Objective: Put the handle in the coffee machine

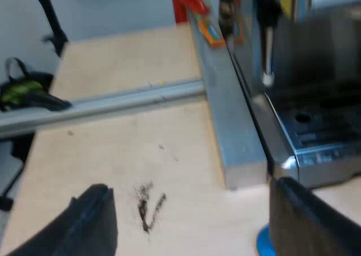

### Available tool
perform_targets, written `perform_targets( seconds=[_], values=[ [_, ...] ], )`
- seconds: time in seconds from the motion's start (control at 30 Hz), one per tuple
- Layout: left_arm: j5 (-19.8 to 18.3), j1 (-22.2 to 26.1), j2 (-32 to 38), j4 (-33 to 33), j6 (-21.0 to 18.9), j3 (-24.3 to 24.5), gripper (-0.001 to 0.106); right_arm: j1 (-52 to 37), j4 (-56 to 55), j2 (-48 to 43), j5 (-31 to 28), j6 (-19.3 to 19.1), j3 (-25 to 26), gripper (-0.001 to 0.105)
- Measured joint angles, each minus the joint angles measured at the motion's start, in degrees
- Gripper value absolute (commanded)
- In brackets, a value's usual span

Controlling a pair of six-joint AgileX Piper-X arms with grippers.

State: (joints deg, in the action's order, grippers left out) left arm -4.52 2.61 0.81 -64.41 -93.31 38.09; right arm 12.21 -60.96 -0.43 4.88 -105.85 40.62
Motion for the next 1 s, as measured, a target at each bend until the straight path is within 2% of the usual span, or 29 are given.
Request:
perform_targets(
  seconds=[0.23,0.43,0.7,1.0],
  values=[
    [0.15,-2.11,-0.1,0.11,-0.12,-6.67,0.059,0.0,0.47,0.0,0.0,0.0,-7.85,0.085],
    [-0.22,-2.63,-0.1,1.37,-0.12,-6.85,0.059,0.0,1.87,0.0,0.2,0.39,-11.27,0.085],
    [-0.22,-2.63,-0.1,1.53,-0.12,-6.85,0.059,0.0,2.48,0.0,0.2,1.19,-11.27,0.085],
    [-0.22,-2.63,-0.1,4.66,-0.12,-8.54,0.059,0.0,2.48,0.0,0.04,1.22,-11.27,0.085]
  ],
)
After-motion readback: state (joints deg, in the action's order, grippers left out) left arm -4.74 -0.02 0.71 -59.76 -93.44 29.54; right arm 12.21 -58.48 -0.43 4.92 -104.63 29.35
